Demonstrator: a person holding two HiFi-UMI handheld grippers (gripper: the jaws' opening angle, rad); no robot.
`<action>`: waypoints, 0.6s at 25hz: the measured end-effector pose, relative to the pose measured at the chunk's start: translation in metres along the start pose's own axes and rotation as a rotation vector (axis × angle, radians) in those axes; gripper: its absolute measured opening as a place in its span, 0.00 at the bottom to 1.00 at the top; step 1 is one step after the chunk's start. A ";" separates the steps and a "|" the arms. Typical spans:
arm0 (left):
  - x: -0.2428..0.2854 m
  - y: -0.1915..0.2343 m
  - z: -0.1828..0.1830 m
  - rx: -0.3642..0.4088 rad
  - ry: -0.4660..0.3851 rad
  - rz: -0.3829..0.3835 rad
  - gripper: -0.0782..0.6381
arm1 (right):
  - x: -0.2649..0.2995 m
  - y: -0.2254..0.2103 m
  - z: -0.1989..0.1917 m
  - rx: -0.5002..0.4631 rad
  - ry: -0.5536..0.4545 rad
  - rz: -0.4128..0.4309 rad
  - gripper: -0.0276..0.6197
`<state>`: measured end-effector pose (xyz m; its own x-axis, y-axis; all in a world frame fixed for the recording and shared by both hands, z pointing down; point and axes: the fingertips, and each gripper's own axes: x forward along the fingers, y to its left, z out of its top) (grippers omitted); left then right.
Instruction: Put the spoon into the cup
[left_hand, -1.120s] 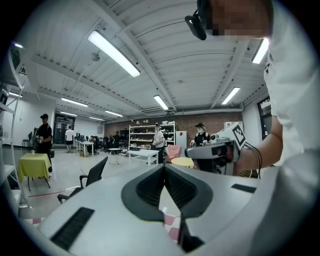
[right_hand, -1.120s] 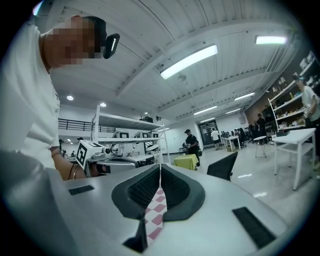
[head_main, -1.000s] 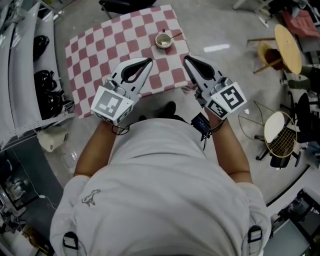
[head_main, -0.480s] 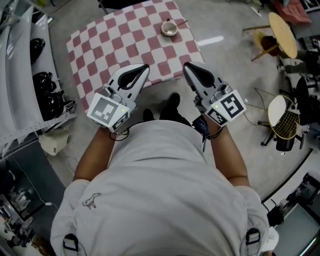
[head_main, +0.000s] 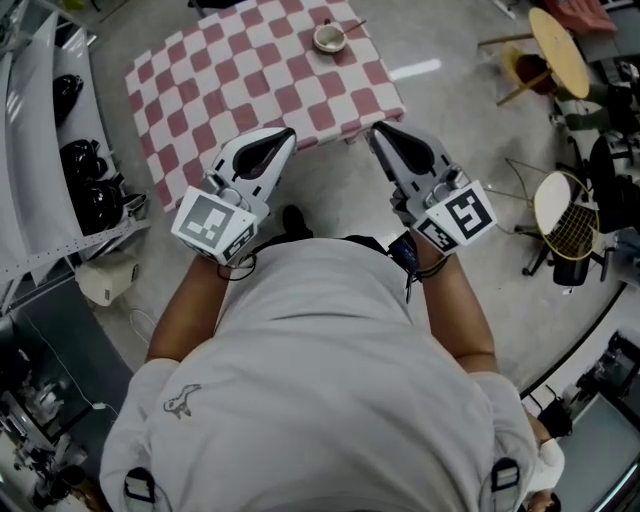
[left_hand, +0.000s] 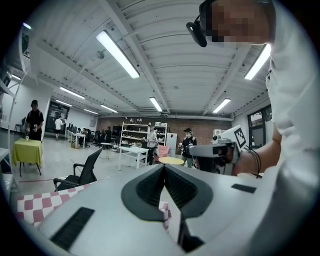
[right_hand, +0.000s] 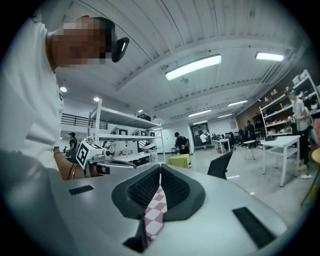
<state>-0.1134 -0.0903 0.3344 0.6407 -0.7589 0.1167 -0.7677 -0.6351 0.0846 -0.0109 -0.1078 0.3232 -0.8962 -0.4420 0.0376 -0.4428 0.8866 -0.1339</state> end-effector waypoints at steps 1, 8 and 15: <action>0.001 -0.005 0.002 0.005 0.001 0.005 0.13 | -0.006 0.000 0.002 -0.001 -0.005 0.003 0.10; 0.015 -0.060 -0.004 -0.012 0.015 0.035 0.13 | -0.061 0.003 -0.001 0.017 -0.005 0.038 0.10; 0.019 -0.131 -0.009 0.023 0.017 0.054 0.13 | -0.128 0.012 -0.008 0.016 0.006 0.064 0.10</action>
<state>-0.0006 -0.0202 0.3339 0.5979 -0.7897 0.1374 -0.8007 -0.5965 0.0554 0.0981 -0.0392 0.3246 -0.9229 -0.3834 0.0342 -0.3840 0.9107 -0.1522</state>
